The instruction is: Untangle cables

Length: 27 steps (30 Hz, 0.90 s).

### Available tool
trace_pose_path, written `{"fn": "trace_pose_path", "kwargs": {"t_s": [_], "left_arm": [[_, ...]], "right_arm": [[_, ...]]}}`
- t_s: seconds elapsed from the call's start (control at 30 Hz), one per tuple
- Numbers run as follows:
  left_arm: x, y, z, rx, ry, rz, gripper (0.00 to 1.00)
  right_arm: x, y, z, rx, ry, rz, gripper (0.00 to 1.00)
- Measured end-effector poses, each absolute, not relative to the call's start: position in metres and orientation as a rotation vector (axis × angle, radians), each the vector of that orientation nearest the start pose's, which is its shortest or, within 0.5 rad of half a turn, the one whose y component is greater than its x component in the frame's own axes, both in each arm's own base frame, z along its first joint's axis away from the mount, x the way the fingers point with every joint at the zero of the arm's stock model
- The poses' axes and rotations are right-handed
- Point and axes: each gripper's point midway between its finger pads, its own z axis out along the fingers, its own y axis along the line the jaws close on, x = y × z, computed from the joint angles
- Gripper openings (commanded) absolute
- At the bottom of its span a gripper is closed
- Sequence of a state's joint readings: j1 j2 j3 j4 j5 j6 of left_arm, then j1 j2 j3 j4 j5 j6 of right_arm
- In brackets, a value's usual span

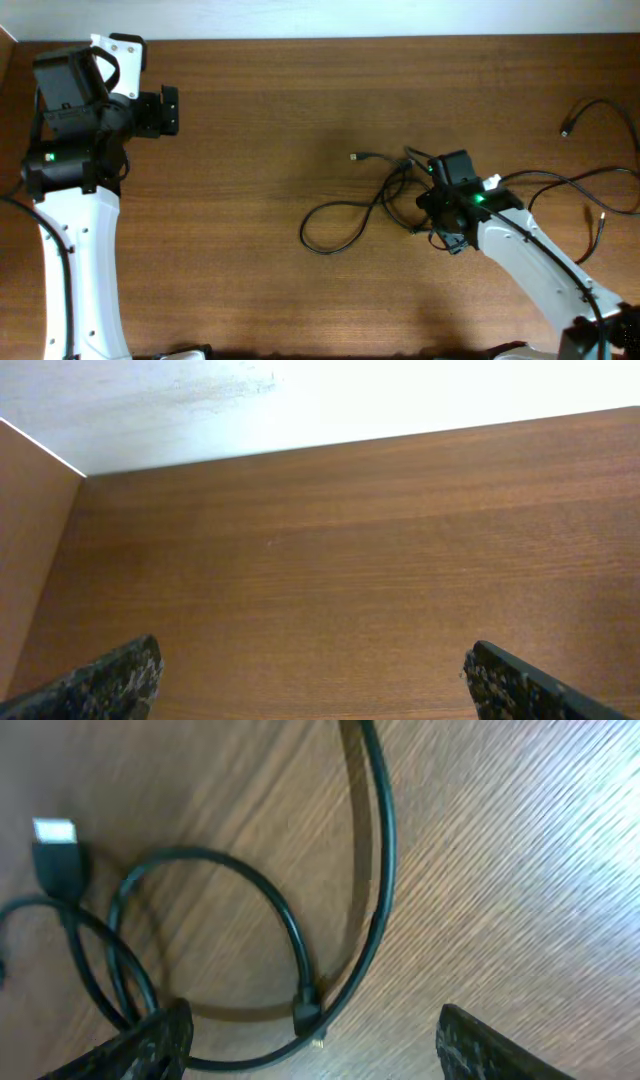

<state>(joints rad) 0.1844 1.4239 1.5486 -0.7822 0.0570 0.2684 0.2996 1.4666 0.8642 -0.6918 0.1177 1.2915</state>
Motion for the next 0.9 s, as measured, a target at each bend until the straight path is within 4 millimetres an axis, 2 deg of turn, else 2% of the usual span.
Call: {"fn": "trace_pose_path", "kwargs": {"t_s": [0.1,0.23,0.33,0.47,0.53,0.73,0.83,0.9], "left_arm": [[0.406,0.066,0.314,0.125,2.233,0.183,0.98],[0.406,0.066,0.314,0.125,2.233,0.183,0.98],[0.406,0.066,0.314,0.125,2.234,0.183,0.98],[0.406,0.066,0.314,0.125,2.234,0.183,0.98],[0.406,0.066,0.314,0.125,2.234,0.183,0.98],[0.406,0.066,0.314,0.125,2.234,0.183,0.98],[0.406,0.066,0.314,0.125,2.234,0.183,0.98],[0.406,0.066,0.314,0.125,2.234,0.183,0.98]], "right_arm": [[0.287,0.076,0.036,1.377,2.539,0.132,0.73],[0.285,0.074,0.027,1.39,2.553,0.094,0.72],[0.285,0.071,0.026,1.404,2.536,0.072,0.66],[0.284,0.066,0.026,1.539,2.445,0.059,0.58],[0.285,0.066,0.026,1.589,2.411,0.059,0.58],[0.282,0.065,0.005,1.683,2.389,0.004,0.57],[0.282,0.064,0.002,1.69,2.388,-0.004,0.47],[0.282,0.063,0.0,1.697,2.38,-0.013,0.34]]}}
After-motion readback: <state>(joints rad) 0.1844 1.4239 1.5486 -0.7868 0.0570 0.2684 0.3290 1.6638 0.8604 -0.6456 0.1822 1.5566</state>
